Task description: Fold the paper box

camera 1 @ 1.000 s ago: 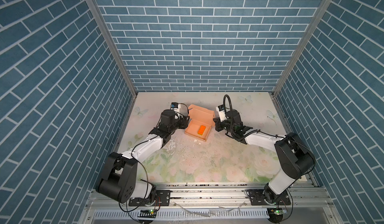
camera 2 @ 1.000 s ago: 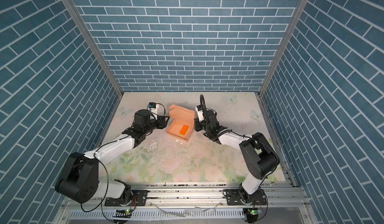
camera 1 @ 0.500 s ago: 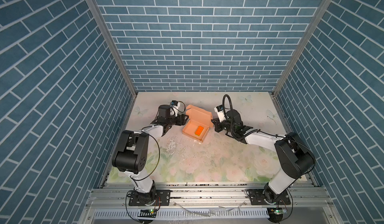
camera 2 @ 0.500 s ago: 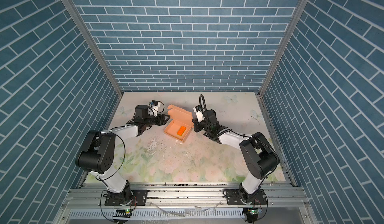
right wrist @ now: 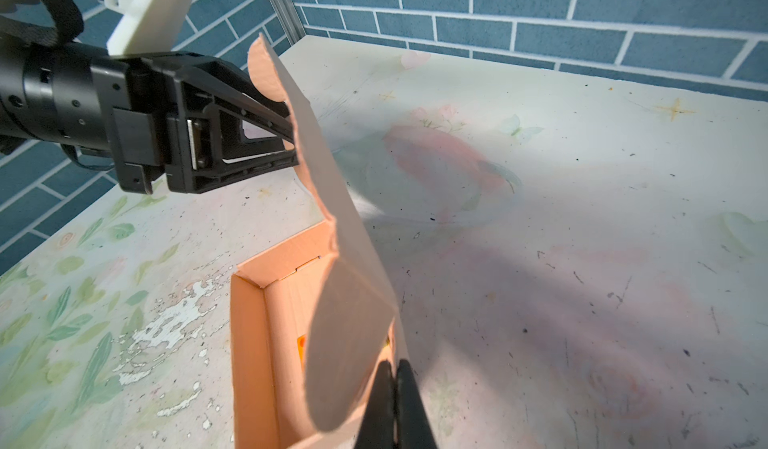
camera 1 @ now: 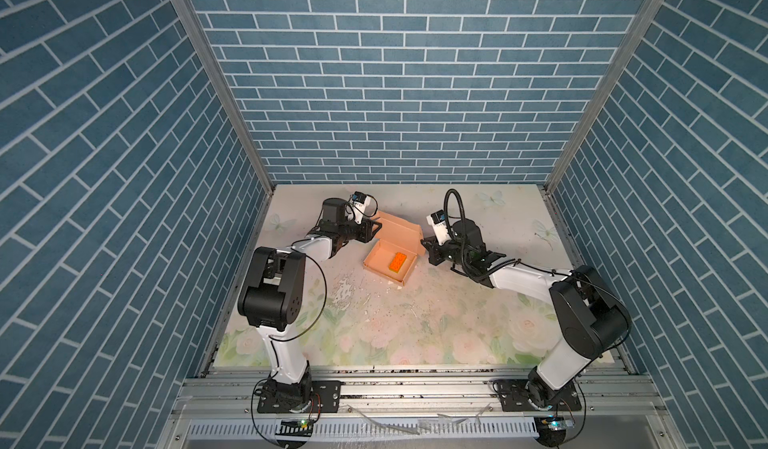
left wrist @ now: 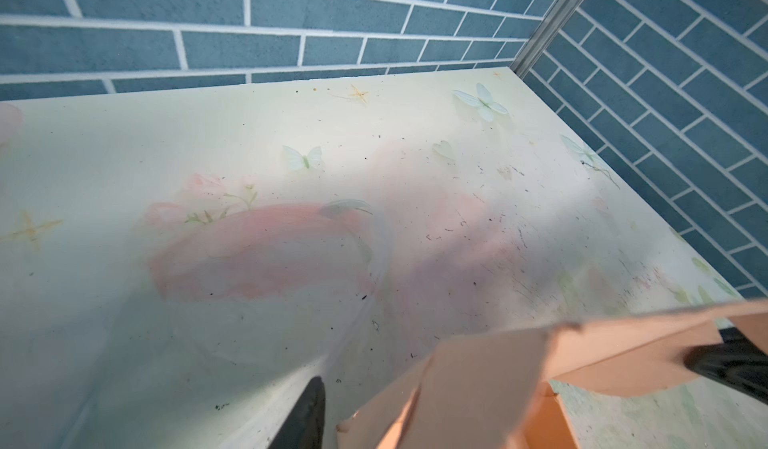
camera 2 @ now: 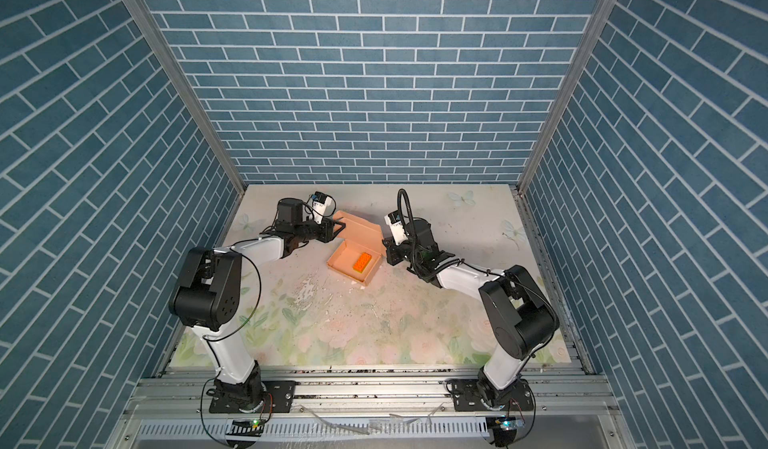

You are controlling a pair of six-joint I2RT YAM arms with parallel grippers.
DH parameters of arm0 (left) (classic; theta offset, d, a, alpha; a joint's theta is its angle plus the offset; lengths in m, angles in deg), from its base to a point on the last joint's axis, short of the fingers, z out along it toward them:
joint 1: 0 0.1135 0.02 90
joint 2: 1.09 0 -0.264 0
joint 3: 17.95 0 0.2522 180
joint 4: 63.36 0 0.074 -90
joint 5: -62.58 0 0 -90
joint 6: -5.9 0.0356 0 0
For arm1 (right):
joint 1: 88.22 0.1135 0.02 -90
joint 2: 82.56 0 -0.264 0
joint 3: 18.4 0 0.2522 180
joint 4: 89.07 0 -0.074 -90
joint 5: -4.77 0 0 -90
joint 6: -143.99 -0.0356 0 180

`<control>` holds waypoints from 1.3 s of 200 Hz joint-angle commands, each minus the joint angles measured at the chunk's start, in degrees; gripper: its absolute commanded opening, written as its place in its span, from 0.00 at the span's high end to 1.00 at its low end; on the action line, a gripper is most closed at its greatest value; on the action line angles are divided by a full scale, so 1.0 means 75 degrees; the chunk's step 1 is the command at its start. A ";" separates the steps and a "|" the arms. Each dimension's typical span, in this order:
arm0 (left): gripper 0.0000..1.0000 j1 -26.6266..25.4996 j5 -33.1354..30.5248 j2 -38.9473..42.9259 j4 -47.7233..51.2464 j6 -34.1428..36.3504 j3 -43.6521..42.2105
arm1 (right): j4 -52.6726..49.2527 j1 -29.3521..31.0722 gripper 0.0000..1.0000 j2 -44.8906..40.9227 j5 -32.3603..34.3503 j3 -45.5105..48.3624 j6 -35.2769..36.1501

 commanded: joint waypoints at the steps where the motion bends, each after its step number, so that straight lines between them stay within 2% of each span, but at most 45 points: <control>1: 0.65 0.0012 0.0150 0.0215 0.0188 0.0083 0.0023 | -0.0113 -0.0031 1.00 0.0110 -0.0076 -0.0331 0.0267; 54: 0.76 -0.0023 -0.0147 0.0536 0.0157 -0.0002 -0.0278 | -0.0148 -0.0032 1.00 0.0223 0.0041 -0.0397 0.0191; 131: 0.76 -0.0058 -0.0660 0.0782 0.0176 -0.0121 -0.0578 | -0.0267 -0.0053 1.00 0.0362 0.0346 -0.0538 0.0161; 218: 0.96 -0.0318 -0.0940 0.0849 0.0094 -0.0156 -0.0630 | -0.0267 -0.0080 1.00 0.0401 0.0336 -0.0564 0.0069; 260: 1.00 -0.0556 -0.1203 0.0965 0.0118 -0.0179 -0.0720 | -0.0412 -0.0079 1.00 0.0362 0.0588 -0.0612 -0.0063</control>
